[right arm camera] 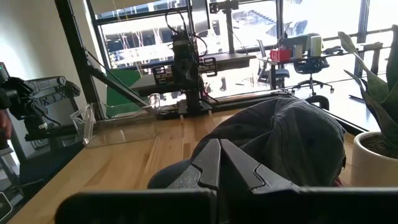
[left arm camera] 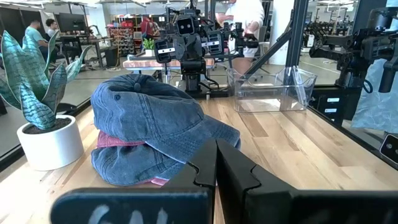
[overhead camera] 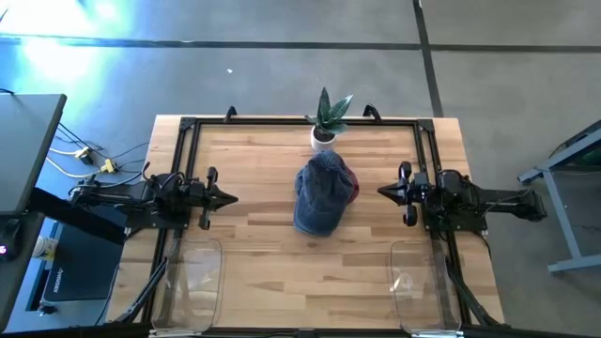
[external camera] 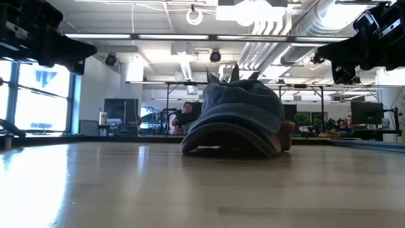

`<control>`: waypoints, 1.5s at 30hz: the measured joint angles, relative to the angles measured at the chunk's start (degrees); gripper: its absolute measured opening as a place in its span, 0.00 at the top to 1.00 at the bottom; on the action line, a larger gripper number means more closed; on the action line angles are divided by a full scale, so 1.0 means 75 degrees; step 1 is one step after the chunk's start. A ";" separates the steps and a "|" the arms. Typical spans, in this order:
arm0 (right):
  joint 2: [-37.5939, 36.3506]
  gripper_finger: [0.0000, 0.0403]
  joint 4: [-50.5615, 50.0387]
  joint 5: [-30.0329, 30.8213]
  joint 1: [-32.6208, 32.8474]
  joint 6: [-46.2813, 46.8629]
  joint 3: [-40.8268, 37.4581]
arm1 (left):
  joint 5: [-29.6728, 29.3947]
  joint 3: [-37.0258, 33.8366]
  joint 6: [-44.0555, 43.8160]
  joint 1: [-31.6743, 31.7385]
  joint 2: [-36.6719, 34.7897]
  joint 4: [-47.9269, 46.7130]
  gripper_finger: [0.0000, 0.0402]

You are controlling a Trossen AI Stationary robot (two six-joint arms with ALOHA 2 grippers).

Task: Pick & Place hat

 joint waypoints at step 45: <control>0.0044 1.00 0.0030 0.0002 0.0000 -0.0002 0.0000 | -0.0806 1.0206 -0.3980 0.2170 1.2342 -0.2575 0.65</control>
